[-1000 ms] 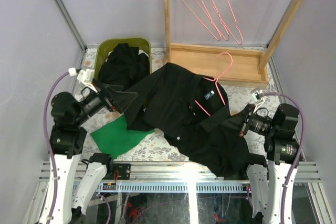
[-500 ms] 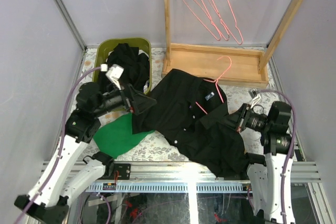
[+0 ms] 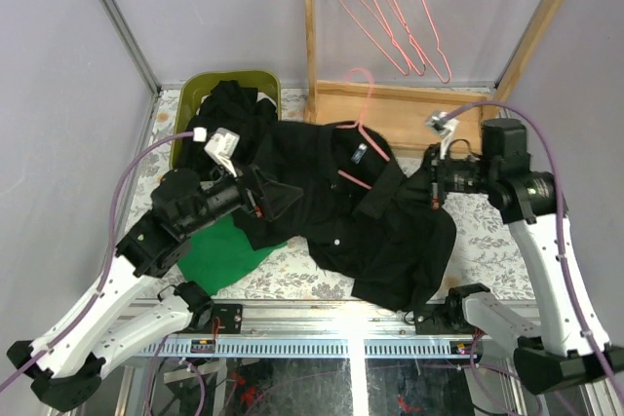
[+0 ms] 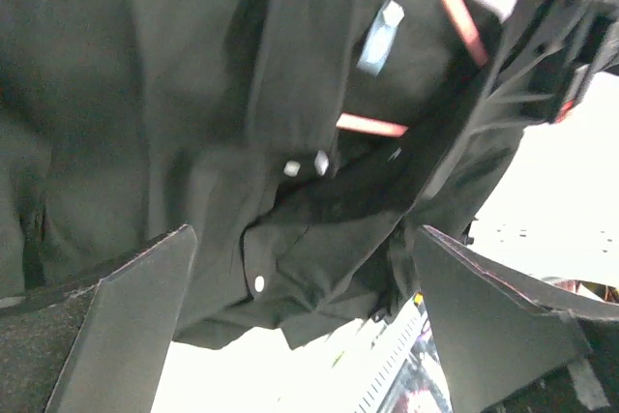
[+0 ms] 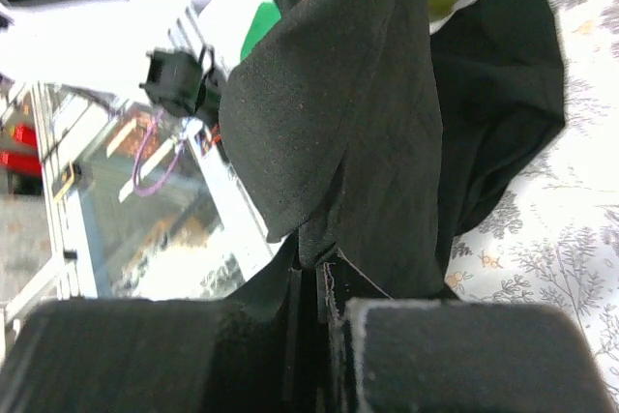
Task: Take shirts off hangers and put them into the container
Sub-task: Pick up the hanger from the clothesline.
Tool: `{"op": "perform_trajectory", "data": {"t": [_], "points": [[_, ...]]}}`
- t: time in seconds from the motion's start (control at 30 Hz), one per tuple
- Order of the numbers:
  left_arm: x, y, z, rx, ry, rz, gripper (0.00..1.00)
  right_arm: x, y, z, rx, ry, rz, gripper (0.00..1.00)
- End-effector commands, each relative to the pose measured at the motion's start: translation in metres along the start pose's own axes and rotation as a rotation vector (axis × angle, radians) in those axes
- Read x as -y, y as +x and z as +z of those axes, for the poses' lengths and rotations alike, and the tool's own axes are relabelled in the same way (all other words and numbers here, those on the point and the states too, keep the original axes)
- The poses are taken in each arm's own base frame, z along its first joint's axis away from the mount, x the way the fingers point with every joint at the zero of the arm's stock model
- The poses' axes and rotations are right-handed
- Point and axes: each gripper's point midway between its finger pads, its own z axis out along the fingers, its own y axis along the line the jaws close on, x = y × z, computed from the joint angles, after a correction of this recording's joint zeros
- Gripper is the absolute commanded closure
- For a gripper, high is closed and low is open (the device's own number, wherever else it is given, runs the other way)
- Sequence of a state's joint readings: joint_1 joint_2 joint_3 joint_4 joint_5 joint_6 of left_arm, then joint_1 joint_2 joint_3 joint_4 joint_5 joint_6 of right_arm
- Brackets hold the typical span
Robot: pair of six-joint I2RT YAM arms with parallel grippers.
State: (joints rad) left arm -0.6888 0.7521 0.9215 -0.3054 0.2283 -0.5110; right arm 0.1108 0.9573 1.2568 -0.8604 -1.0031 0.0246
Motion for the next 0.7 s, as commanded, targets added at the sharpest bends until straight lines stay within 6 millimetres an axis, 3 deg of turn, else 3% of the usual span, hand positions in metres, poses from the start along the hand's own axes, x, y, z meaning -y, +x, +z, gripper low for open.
{"op": "perform_trajectory", "data": {"t": [0.0, 0.1, 0.23, 0.4, 0.47, 0.67], "points": [[0.018, -0.049, -0.023, 0.206, 0.022, 0.071, 0.06, 0.014, 0.029, 0.034, -0.190, 0.016, -0.069, 1.00], [0.015, -0.045, -0.026, 0.212, 0.014, 0.079, 0.06, 0.018, 0.068, 0.065, -0.321, -0.013, -0.063, 1.00], [0.013, -0.035, -0.024, 0.180, 0.021, 0.076, 0.07, 0.007, 0.094, 0.088, -0.359, -0.068, -0.075, 1.00], [0.006, -0.025, -0.015, 0.150, 0.018, 0.074, 0.08, -0.006, 0.113, 0.103, -0.371, -0.113, -0.082, 1.00], [0.008, -0.021, -0.009, 0.126, 0.039, 0.066, 0.14, -0.008, 0.117, 0.105, -0.367, -0.112, -0.090, 1.00], [0.001, -0.006, 0.004, 0.078, 0.041, 0.057, 0.19, -0.018, 0.112, 0.099, -0.292, -0.148, -0.117, 1.00]]}}
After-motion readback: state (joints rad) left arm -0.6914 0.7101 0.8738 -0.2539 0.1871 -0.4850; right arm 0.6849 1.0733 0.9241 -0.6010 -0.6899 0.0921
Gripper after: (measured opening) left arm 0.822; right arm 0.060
